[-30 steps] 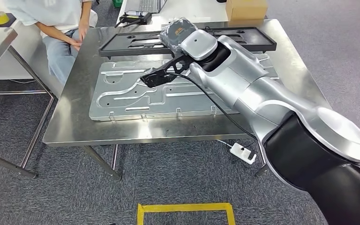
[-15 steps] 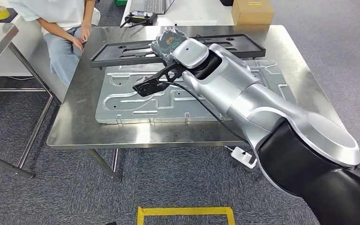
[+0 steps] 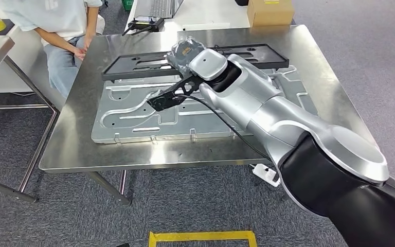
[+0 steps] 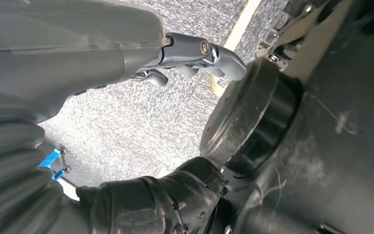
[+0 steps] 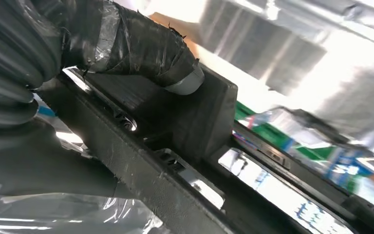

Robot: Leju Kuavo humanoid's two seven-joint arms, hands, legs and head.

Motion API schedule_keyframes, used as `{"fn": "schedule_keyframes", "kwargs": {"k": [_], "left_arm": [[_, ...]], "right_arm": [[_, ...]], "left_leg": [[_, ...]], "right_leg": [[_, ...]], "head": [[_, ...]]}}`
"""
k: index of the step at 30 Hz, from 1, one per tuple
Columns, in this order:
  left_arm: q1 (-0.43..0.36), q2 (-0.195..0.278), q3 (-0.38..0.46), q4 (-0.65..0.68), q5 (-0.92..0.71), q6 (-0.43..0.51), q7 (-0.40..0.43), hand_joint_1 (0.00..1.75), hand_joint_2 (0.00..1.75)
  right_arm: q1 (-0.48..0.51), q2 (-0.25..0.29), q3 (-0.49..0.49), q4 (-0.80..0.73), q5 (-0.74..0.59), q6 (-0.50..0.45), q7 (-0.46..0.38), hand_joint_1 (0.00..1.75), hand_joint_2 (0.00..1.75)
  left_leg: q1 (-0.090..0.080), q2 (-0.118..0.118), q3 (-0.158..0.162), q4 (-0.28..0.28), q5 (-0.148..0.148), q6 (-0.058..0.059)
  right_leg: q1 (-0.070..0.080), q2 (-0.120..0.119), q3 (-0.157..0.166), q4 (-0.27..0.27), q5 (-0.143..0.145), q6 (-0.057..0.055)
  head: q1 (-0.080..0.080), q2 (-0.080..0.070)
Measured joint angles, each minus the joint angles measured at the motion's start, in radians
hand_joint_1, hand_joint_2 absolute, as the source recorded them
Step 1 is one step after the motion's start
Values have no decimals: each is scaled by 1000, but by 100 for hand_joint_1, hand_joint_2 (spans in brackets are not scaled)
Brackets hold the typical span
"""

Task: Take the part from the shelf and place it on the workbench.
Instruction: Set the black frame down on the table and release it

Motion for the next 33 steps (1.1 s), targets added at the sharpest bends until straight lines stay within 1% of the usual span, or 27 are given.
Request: {"fn": "schedule_keyframes", "kwargs": {"k": [1,2,4,5,6,8,10,11,12,14,15,16,17,18,19,20,21,22,23,25,26,27,28,30,31,32,33], "left_arm": [[0,-1,0,1,0,0,-1,0,175],[0,-1,0,3,1,-1,-1,0,175],[0,-2,0,7,1,-1,-2,0,175],[-1,-2,0,9,1,-2,-2,0,175],[-2,-2,0,10,1,-2,-2,0,175],[-2,-3,1,12,1,-4,-2,0,175],[-3,-3,1,12,1,-5,-2,0,175],[-3,-4,1,13,1,-6,-2,0,175],[-4,-4,1,14,1,-6,-2,0,175],[-5,-5,1,15,0,-8,-2,0,175],[-5,-5,1,16,0,-8,-1,0,175],[-5,-6,1,16,0,-9,-1,0,175],[-5,-7,1,17,-1,-9,-1,0,175],[-5,-8,1,17,-1,-10,-1,0,175],[-5,-8,1,17,-2,-11,-1,0,175],[-6,-9,1,18,-2,-12,-1,0,175],[-7,-10,1,18,-2,-14,-1,0,175],[-8,-10,1,19,-2,-15,-1,0,175],[-9,-11,1,20,-2,-16,-1,0,175],[-11,-12,1,22,-2,-18,-1,0,175],[-11,-13,1,22,-2,-18,-1,0,175],[-12,-13,1,23,-2,-18,-1,0,175],[-13,-13,2,25,-2,-19,-1,0,175],[-14,-14,2,28,-2,-19,-1,0,175],[-13,-14,2,29,-2,-19,-1,0,175],[-13,-15,2,30,-2,-19,-1,0,175],[-13,-15,2,31,-3,-19,-1,0,175]], "right_arm": [[5,2,0,0,0,1,-2,175,175],[8,4,0,0,0,1,-4,175,175],[11,9,0,0,1,1,-6,175,175],[9,11,0,0,1,1,-7,175,175],[8,12,0,0,2,1,-7,175,175],[8,14,0,0,4,0,-8,175,175],[9,14,0,0,5,-1,-8,175,175],[9,14,0,0,6,-1,-9,175,175],[8,14,0,0,7,-2,-9,175,175],[13,13,0,0,9,-2,-10,175,175],[19,13,0,0,9,-2,-10,175,175],[25,13,0,0,10,-2,-10,175,175],[30,13,0,0,10,-2,-10,175,175],[32,14,0,0,10,-2,-11,175,175],[33,14,0,0,11,-2,-11,175,175],[32,14,0,0,12,-2,-11,175,175],[32,14,0,0,13,-2,-13,175,175],[34,14,0,0,15,-2,-16,175,175],[35,14,0,0,18,-2,-20,175,175],[38,14,0,0,21,-3,-25,175,175],[38,14,0,0,23,-3,-25,175,175],[38,14,0,0,24,-3,-25,175,175],[39,15,0,0,25,-4,-26,175,175],[44,15,0,0,25,-4,-27,175,175],[48,15,0,0,23,-4,-28,175,175],[51,15,0,0,20,-4,-28,175,175],[54,15,0,0,16,-4,-28,175,175]], "left_leg": [[0,0,-15,13,11,0],[0,0,-12,-12,41,2],[-1,0,34,-135,117,8],[-4,0,60,-193,139,12],[-6,0,78,-230,147,16],[-11,-2,89,-249,140,24],[-6,-2,93,-254,139,33],[-4,-2,97,-257,139,38],[-1,-1,101,-260,138,44],[-3,0,107,-260,131,53],[-3,0,110,-259,128,55],[-3,0,115,-259,123,56],[-2,0,120,-258,119,55],[-2,-1,125,-256,114,53],[-2,-2,130,-254,108,50],[-4,-3,132,-249,101,46],[-6,-5,133,-246,96,41],[-8,-5,133,-244,92,36],[-8,-6,133,-243,90,31],[-5,-5,133,-242,85,22],[-4,-3,127,-227,75,16],[-3,-2,110,-193,58,11],[-2,-1,82,-138,34,7],[-1,0,13,-15,-4,2],[-1,0,-11,19,-3,1],[-1,0,-19,15,18,1],[-1,0,-9,-24,54,2]], "right_leg": [[1,1,4,1,-4,-1],[2,2,8,2,-9,0],[2,3,18,6,-20,2],[4,3,21,8,-25,5],[5,4,22,8,-28,9],[8,4,23,5,-32,19],[8,2,21,10,-40,29],[8,1,12,29,-52,34],[8,0,-8,69,-72,38],[6,-1,-79,198,-119,44],[5,-1,-114,255,-132,46],[5,-2,-136,283,-127,46],[4,-2,-140,273,-105,46],[3,-2,-125,226,-67,44],[2,-3,-99,159,-26,41],[3,-3,-71,95,1,38],[4,-3,-49,48,16,34],[6,-2,-37,23,18,31],[8,0,-33,17,12,28],[6,2,-29,11,10,19],[3,2,-25,8,10,13],[1,2,-21,4,9,8],[0,2,-16,3,7,3],[1,3,-8,3,0,-2],[1,3,-3,4,-4,-3],[1,3,3,5,-9,-3],[1,3,9,6,-15,-2]], "head": [[0,0],[0,0],[0,0],[0,0],[0,0],[0,0],[1,0],[2,0],[3,0],[4,0],[4,0],[4,0],[4,0],[4,0],[4,0],[4,0],[3,0],[3,0],[3,0],[3,0],[1,0],[-1,0],[-3,0],[-6,0],[-6,0],[-6,0],[-6,0]]}}
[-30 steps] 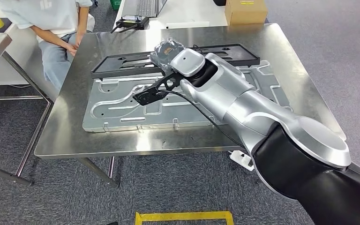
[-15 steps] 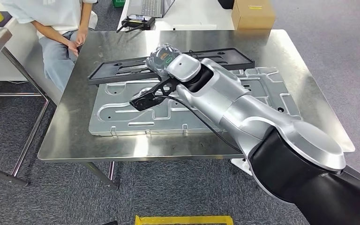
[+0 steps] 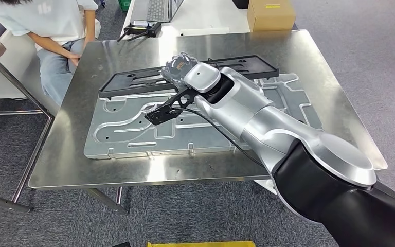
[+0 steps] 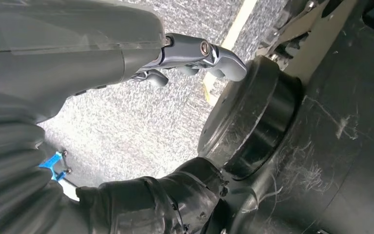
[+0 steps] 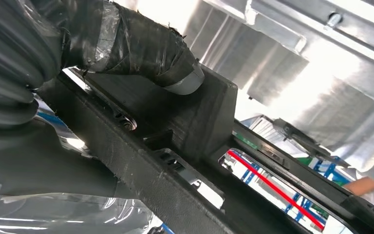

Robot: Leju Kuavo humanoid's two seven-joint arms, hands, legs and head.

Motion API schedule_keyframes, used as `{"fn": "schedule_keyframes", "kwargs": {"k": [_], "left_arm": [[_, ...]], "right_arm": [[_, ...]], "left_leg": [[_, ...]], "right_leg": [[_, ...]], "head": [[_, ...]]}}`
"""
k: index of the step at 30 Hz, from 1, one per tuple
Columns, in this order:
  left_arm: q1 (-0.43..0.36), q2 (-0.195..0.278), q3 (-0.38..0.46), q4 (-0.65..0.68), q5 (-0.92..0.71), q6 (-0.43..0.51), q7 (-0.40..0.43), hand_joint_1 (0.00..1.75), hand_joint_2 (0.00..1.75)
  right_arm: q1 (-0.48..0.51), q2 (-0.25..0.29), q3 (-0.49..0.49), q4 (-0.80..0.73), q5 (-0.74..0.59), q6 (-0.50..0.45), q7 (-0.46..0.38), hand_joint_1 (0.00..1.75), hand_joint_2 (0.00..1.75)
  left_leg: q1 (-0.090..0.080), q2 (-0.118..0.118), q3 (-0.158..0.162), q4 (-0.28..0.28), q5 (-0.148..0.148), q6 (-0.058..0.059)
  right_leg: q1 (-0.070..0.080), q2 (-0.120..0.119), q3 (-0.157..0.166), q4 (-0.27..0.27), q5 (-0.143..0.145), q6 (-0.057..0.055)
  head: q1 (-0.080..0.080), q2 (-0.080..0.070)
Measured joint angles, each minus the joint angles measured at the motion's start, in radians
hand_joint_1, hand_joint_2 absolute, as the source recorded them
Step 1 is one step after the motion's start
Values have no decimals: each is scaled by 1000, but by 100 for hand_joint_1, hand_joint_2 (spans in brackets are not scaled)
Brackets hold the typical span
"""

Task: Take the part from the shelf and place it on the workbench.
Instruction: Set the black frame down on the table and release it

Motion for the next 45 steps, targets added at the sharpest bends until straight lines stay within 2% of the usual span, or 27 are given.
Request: {"fn": "schedule_keyframes", "kwargs": {"k": [2,3,4,8,10,12,13,14,15,17,19,21,24,27,28,29,30,32,33,34,36,39,40,42,43,44,45], "left_arm": [[-1,0,0,2,-1,-1,0,0,175],[-2,0,0,3,-2,-1,0,0,175],[-3,0,0,4,-4,-2,1,0,175],[-7,-2,0,5,-11,-6,2,0,175],[-8,-3,0,6,-12,-6,3,0,175],[-9,-5,0,7,-12,-6,3,0,175],[-9,-6,0,8,-12,-6,3,0,175],[-8,-6,0,8,-12,-6,3,0,175],[-8,-7,0,9,-12,-6,4,0,175],[-8,-7,0,9,-12,-6,4,0,175],[-8,-8,0,10,-13,-6,4,0,175],[-7,-9,0,10,-13,-8,5,0,175],[-8,-10,0,10,-15,-9,7,0,175],[-8,-11,1,10,-15,-10,8,0,175],[-7,-12,1,10,-16,-10,8,0,175],[-6,-13,0,10,-16,-10,8,0,175],[-6,-13,1,10,-17,-10,8,0,175],[-7,-14,0,10,-19,-10,9,0,175],[-8,-14,1,11,-20,-10,10,0,175],[-9,-15,1,11,-21,-11,11,0,175],[-10,-17,1,12,-22,-12,11,0,175],[-10,-21,1,13,-22,-12,11,0,175],[-11,-23,1,14,-21,-12,10,0,175],[-12,-25,1,17,-20,-12,10,0,175],[-12,-26,1,18,-20,-12,10,0,175],[-11,-26,1,19,-20,-12,10,0,175],[-11,-27,1,20,-20,-12,10,0,175]], "right_arm": [[2,0,0,0,-8,-1,0,175,175],[2,0,0,0,-11,-1,0,175,175],[3,0,0,0,-12,-2,0,175,175],[14,0,0,0,-18,-3,0,175,175],[17,-1,0,0,-18,-3,-1,175,175],[27,-2,0,1,-18,-4,-1,175,175],[34,-2,0,2,-18,-4,-2,175,175],[41,-2,0,2,-18,-4,-2,175,175],[46,-2,0,2,-18,-4,-3,175,175],[47,-3,0,2,-18,-4,-4,175,175],[47,-4,0,2,-19,-4,-5,175,175],[53,-5,0,2,-19,-5,-9,175,175],[62,-7,0,3,-18,-7,-12,175,175],[68,-7,0,3,-18,-9,-12,175,175],[73,-7,0,3,-18,-9,-12,175,175],[78,-7,0,3,-18,-9,-12,175,175],[82,-7,0,3,-18,-8,-12,175,175],[85,-7,0,3,-18,-8,-13,175,175],[84,-7,0,3,-17,-8,-12,175,175],[84,-7,0,3,-16,-8,-12,175,175],[86,-8,0,4,-15,-8,-12,175,175],[90,-9,0,4,-15,-8,-14,175,175],[90,-9,0,4,-15,-8,-15,175,175],[91,-10,0,4,-15,-8,-16,175,175],[93,-10,0,4,-15,-8,-17,131,131],[98,-11,0,5,-15,-8,-19,87,87],[101,-12,0,6,-15,-8,-20,44,44]], "left_leg": [[-2,0,51,-127,75,5],[-4,0,74,-179,91,9],[-7,0,88,-208,94,14],[-4,1,103,-228,82,34],[-1,1,113,-235,79,45],[-3,2,120,-235,72,53],[-4,2,123,-234,68,55],[-4,2,127,-232,63,56],[-4,1,131,-230,59,55],[-4,-2,139,-223,47,50],[-8,-4,139,-217,38,42],[-9,-4,138,-218,36,32],[-7,-1,127,-191,16,16],[-4,0,46,-27,-50,3],[-3,0,15,25,-62,0],[-2,0,-5,48,-56,-2],[-1,1,-8,35,-31,-2],[0,1,34,-82,48,0],[-2,2,61,-142,74,2],[-5,2,80,-184,84,7],[-10,0,94,-210,78,18],[-4,0,100,-221,77,34],[-1,0,103,-226,77,38],[-2,1,107,-226,74,45],[-3,1,109,-226,72,48],[-3,1,110,-225,70,50],[-3,1,112,-223,67,51]], "right_leg": [[1,0,13,2,-13,5],[3,1,16,3,-18,9],[4,1,17,3,-21,14],[7,0,15,8,-36,34],[7,-2,-23,89,-75,43],[6,-3,-97,224,-121,46],[5,-3,-128,270,-127,47],[5,-3,-142,279,-114,46],[4,-4,-137,251,-83,45],[6,-4,-90,124,-4,36],[9,-3,-48,29,27,28],[12,0,-38,8,20,22],[5,1,-27,-2,20,9],[1,1,-14,-5,13,-2],[2,1,-11,-4,9,-4],[2,2,-7,-2,6,-4],[2,2,-4,0,1,-4],[2,3,6,5,-10,0],[4,4,8,7,-15,4],[5,5,8,8,-18,8],[8,5,6,6,-19,17],[8,2,-2,23,-36,31],[8,0,-18,58,-55,37],[6,-2,-77,174,-104,43],[5,-2,-109,230,-119,44],[5,-2,-130,260,-119,44],[5,-3,-136,257,-100,43]], "head": [[0,0],[0,0],[0,0],[1,0],[6,0],[8,0],[8,0],[8,0],[8,0],[9,0],[8,0],[8,0],[7,0],[3,0],[3,0],[3,0],[3,0],[3,0],[3,0],[3,0],[4,0],[5,0],[7,0],[9,0],[9,0],[9,0],[10,0]]}}
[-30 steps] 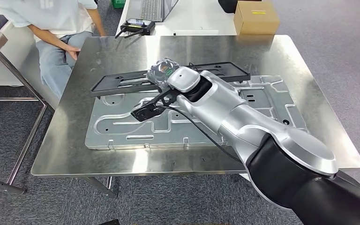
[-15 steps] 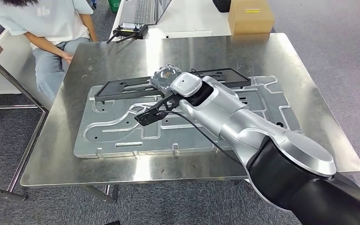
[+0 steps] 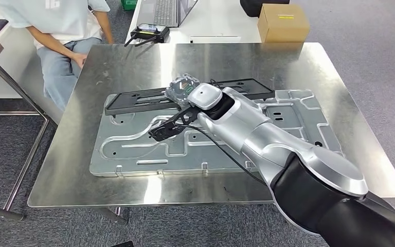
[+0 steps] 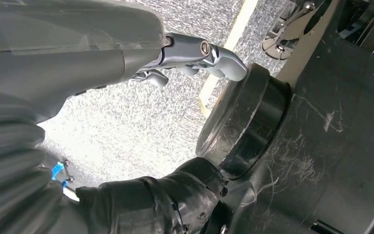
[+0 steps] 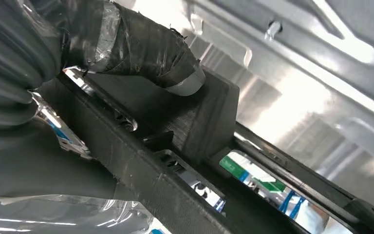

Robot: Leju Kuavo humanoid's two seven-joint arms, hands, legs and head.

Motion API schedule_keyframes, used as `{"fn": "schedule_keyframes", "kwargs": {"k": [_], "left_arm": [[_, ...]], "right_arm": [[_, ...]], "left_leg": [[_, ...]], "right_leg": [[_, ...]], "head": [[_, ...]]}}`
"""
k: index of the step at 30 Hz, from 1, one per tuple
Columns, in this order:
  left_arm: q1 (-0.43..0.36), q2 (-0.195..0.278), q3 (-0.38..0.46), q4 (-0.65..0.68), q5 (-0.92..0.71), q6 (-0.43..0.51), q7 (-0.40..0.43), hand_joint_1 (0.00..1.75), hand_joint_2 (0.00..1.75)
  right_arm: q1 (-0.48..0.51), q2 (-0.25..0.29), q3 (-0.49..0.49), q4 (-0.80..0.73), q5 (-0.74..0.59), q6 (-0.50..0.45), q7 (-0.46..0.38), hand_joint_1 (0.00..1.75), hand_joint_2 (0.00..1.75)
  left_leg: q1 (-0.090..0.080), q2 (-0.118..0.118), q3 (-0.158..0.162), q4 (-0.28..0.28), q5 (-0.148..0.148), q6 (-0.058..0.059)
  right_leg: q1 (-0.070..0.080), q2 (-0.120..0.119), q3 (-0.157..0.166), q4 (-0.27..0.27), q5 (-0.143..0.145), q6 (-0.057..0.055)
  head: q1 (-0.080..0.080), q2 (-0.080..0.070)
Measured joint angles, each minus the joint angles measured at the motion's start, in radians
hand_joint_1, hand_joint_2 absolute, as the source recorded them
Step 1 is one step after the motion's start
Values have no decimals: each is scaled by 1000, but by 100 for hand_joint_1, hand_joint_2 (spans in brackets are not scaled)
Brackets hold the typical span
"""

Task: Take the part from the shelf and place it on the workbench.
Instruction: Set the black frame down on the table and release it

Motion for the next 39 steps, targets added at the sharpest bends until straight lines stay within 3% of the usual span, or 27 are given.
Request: {"fn": "schedule_keyframes", "kwargs": {"k": [1,2,4,6,9,11,13,15,16,18,20,21,24,26,28,30,32,34,36,39], "left_arm": [[1,0,0,0,0,0,0,0,175],[1,-1,0,0,1,0,0,0,175],[1,-2,0,1,3,0,0,0,87],[1,-2,1,1,7,0,1,0,0],[4,-1,8,1,10,0,2,0,0],[4,1,12,1,14,1,2,0,0],[6,2,14,1,18,1,3,0,0],[9,3,14,1,21,1,4,0,0],[10,4,14,1,22,1,4,0,0],[10,7,15,1,23,2,4,0,0],[8,11,16,1,25,3,5,0,0],[8,13,16,1,26,3,5,0,0],[10,15,16,1,27,3,6,0,0],[9,15,16,1,28,4,6,0,0],[9,15,16,1,28,4,6,0,0],[9,15,16,1,28,4,6,0,0],[10,16,16,1,29,6,6,0,0],[15,17,16,1,31,10,6,0,0],[18,21,16,1,34,12,5,0,0],[22,25,16,1,37,13,4,0,0]], "right_arm": [[3,-1,0,1,0,0,-1,0,0],[4,-2,0,1,0,0,-2,0,0],[3,-3,0,2,1,0,-2,0,0],[4,-3,0,1,3,-1,-4,0,0],[5,-6,0,2,7,-2,-5,0,0],[3,-6,0,2,8,-2,-6,0,0],[5,-6,0,2,7,-1,-7,0,0],[9,-7,0,2,7,0,-7,0,0],[10,-8,0,2,7,0,-7,0,0],[9,-8,0,2,7,0,-7,0,0],[7,-9,0,2,8,0,-7,0,0],[7,-10,0,2,8,0,-7,0,0],[6,-15,0,2,7,0,-7,0,0],[4,-17,0,2,8,0,-7,0,0],[2,-19,0,2,8,0,-7,0,0],[2,-19,0,2,8,0,-7,0,0],[5,-20,0,2,8,1,-7,0,0],[9,-27,0,3,8,2,-7,0,0],[8,-31,0,3,8,3,-7,0,0],[8,-33,0,3,9,4,-7,0,0]], "left_leg": [[0,-1,3,2,-3,-1],[0,-1,5,6,-8,-3],[-3,-3,6,13,-16,-10],[-6,-3,5,14,-18,-19],[-3,-2,2,23,-29,-34],[-2,0,-31,100,-73,-44],[-1,0,-89,221,-122,-50],[-1,0,-116,264,-119,-51],[-1,0,-104,233,-92,-49],[-3,0,-42,106,-30,-42],[-8,-2,3,17,-6,-32],[-11,-2,8,6,-10,-29],[-8,-2,14,-6,-4,-15],[-2,0,21,-14,0,-5],[-2,0,22,-15,0,-3],[-2,0,22,-15,0,-2],[-2,1,22,-14,-1,-1],[-1,0,20,-5,-5,-4],[-3,-2,13,9,-9,-14],[-3,-2,5,12,-6,-29]], "right_leg": [[0,0,13,-39,33,-2],[0,0,37,-100,70,-5],[2,0,84,-204,110,-12],[5,3,101,-235,107,-17],[0,4,109,-247,110,-31],[-3,4,115,-251,111,-39],[-2,4,118,-251,109,-44],[0,4,120,-251,107,-46],[0,5,121,-250,107,-46],[2,6,125,-250,104,-44],[5,6,124,-249,103,-37],[6,6,123,-250,103,-34],[7,5,120,-245,94,-19],[7,2,102,-198,63,-10],[7,1,87,-159,40,-7],[6,1,85,-155,37,-6],[3,0,47,-79,12,-4],[-3,-1,55,-106,45,-4],[-5,-1,108,-222,103,-8],[0,2,110,-239,110,-21]], "head": [[0,0],[0,0],[0,0],[-1,0],[-2,0],[-7,0],[-9,0],[-9,0],[-9,0],[-9,0],[-9,0],[-8,0],[-7,0],[-2,0],[2,0],[2,0],[2,0],[2,0],[1,0],[1,0]]}}
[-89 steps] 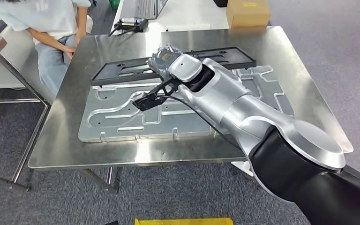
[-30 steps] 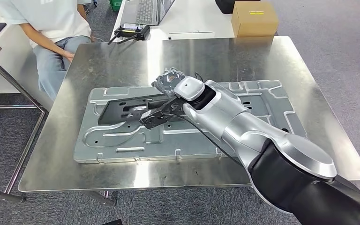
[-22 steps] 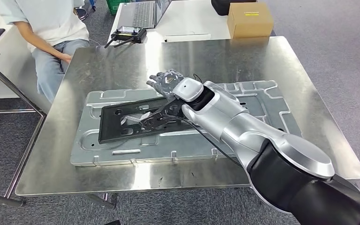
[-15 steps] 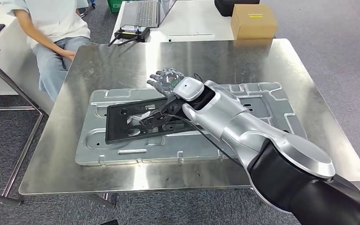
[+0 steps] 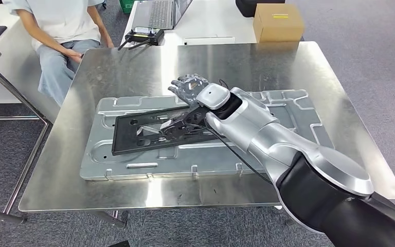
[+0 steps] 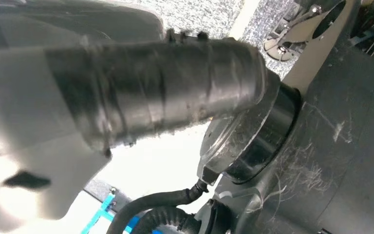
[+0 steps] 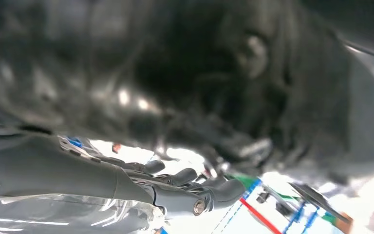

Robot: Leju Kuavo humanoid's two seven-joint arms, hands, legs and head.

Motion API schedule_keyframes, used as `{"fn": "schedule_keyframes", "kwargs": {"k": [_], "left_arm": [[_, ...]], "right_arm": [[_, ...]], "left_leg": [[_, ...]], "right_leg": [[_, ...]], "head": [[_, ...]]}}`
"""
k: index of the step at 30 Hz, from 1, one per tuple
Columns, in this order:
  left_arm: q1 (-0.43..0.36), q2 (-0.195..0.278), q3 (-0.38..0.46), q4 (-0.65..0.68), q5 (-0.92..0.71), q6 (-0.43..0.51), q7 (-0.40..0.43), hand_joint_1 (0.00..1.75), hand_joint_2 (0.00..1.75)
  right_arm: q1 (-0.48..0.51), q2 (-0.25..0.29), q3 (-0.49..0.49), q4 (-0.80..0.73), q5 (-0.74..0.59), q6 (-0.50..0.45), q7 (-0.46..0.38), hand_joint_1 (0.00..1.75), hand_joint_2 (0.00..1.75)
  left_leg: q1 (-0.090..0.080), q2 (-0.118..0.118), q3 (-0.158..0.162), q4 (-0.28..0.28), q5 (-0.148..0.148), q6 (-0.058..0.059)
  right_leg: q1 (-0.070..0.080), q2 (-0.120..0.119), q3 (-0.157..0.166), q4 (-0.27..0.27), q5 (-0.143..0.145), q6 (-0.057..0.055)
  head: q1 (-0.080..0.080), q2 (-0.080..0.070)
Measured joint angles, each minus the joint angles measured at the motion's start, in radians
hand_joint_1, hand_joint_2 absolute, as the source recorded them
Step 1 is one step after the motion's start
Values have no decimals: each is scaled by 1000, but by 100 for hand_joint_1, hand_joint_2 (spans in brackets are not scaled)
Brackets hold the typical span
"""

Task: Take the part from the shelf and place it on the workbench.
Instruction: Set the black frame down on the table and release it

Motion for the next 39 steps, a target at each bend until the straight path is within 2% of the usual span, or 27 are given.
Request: {"fn": "schedule_keyframes", "kwargs": {"k": [2,3,5,6,7,8,9,11,12,16,17,18,20,21,22,23,24,25,27,29,31,32,34,36,37,38,39], "left_arm": [[2,3,0,0,2,0,0,0,0],[3,5,0,-1,2,2,0,0,0],[3,8,0,-1,4,4,0,0,0],[4,9,0,-1,4,5,0,0,0],[5,9,0,-1,4,6,-1,0,0],[6,10,0,-1,5,7,-1,0,0],[7,11,0,-1,5,8,-2,0,0],[6,14,0,-2,5,10,-3,0,0],[5,16,0,-3,5,11,-3,0,0],[7,19,0,-4,6,13,-3,0,0],[7,19,0,-5,6,13,-4,0,0],[7,19,0,-5,6,14,-4,0,0],[7,20,0,-7,7,14,-5,0,0],[7,20,0,-7,8,15,-5,0,0],[7,20,0,-7,9,15,-5,0,0],[8,20,0,-7,10,15,-5,0,0],[8,20,0,-7,12,15,-5,0,0],[8,20,0,-7,14,15,-6,0,0],[8,21,0,-9,17,15,-6,0,0],[7,23,0,-10,19,15,-8,0,0],[10,26,0,-12,22,16,-9,0,0],[11,29,0,-12,24,17,-10,0,0],[15,36,0,-15,28,20,-14,0,0],[18,44,0,-18,33,24,-17,0,0],[21,48,0,-19,35,26,-17,0,0],[23,52,0,-21,37,28,-18,0,0],[24,55,0,-22,39,30,-19,0,0]], "right_arm": [[0,-1,0,0,0,1,0,0,0],[-1,-1,0,0,0,1,0,0,0],[-1,-1,0,0,1,3,0,0,0],[-1,-1,0,0,2,3,0,0,0],[0,-2,0,0,2,4,0,0,0],[0,-2,0,0,2,3,0,0,0],[0,-2,0,0,2,3,0,0,0],[-3,-2,0,0,2,2,0,0,0],[-5,-2,0,0,2,2,0,0,0],[-8,-5,0,0,2,2,0,0,0],[-9,-6,0,0,2,2,-1,0,0],[-10,-8,0,0,2,2,-1,0,0],[-10,-9,0,0,2,3,-2,0,0],[-9,-9,0,0,2,3,-3,0,0],[-8,-10,0,0,1,4,-3,0,0],[-7,-10,0,0,1,4,-3,0,0],[-7,-10,0,0,1,5,-3,0,0],[-8,-11,0,0,0,5,-3,0,0],[-11,-10,0,0,-1,5,-3,0,0],[-14,-10,0,-1,-2,5,-3,0,0],[-14,-10,0,-1,-3,7,-3,0,0],[-14,-10,0,-1,-2,7,-3,0,0],[-15,-10,0,-2,-2,8,-2,0,0],[-15,-12,0,-1,-2,8,-1,0,0],[-15,-14,0,-1,-2,8,0,0,0],[-15,-16,0,-1,-3,8,0,0,0],[-15,-18,0,-1,-3,8,0,0,0]], "left_leg": [[2,1,-11,22,-25,-10],[3,1,-24,58,-55,-14],[4,2,-63,175,-131,-21],[4,2,-79,229,-158,-22],[4,2,-82,255,-167,-23],[4,2,-68,245,-159,-22],[4,2,-34,198,-137,-19],[1,2,50,61,-98,-11],[-2,1,76,15,-86,-6],[-6,2,74,-11,-58,16],[-4,4,69,-15,-46,22],[-1,6,60,-20,-32,29],[0,9,36,-22,-10,38],[-1,10,23,-21,0,40],[-1,11,9,-21,10,40],[-1,11,-5,-19,19,39],[-1,11,-18,-17,28,37],[-1,11,-29,-14,35,34],[-2,10,-47,-6,47,25],[-3,10,-55,-6,63,13],[-1,8,-58,-11,75,-1],[1,7,-65,-4,63,-6],[5,7,-92,67,-19,-16],[6,7,-119,190,-111,-24],[7,7,-122,238,-127,-27],[8,7,-113,263,-119,-30],[10,7,-89,255,-95,-32]], "right_leg": [[-4,-1,-4,-5,9,-12],[-6,-2,-6,-8,14,-18],[-5,-3,-14,-8,22,-24],[-4,-3,-20,-8,27,-25],[-3,-3,-27,-8,32,-26],[-3,-2,-34,-7,38,-25],[-2,-2,-41,-7,44,-24],[-1,-1,-50,-7,56,-17],[0,-1,-53,-8,63,-11],[1,-1,-61,-14,80,13],[2,-1,-68,0,61,18],[2,-1,-81,32,25,23],[1,-3,-113,149,-76,28],[0,-3,-125,210,-112,30],[0,-3,-125,249,-126,31],[-1,-3,-108,257,-121,32],[-2,-4,-75,229,-103,32],[-3,-4,-28,174,-83,29],[-1,-4,62,52,-74,21],[4,-3,93,-4,-77,13],[3,-4,83,-15,-59,1],[2,-5,76,-19,-46,-7],[-3,-8,55,-28,-20,-19],[-4,-8,25,-28,4,-24],[-4,-8,10,-27,16,-23],[-4,-8,-7,-26,28,-22],[-5,-8,-23,-24,39,-19]], "head": [[-1,0],[-3,0],[-5,0],[-6,0],[-6,0],[-6,0],[-6,0],[-6,0],[-5,0],[-3,0],[0,0],[3,0],[8,0],[8,0],[9,0],[9,0],[9,0],[9,0],[7,0],[7,0],[9,0],[7,0],[2,0],[-2,0],[-3,0],[-3,0],[-4,0]]}}
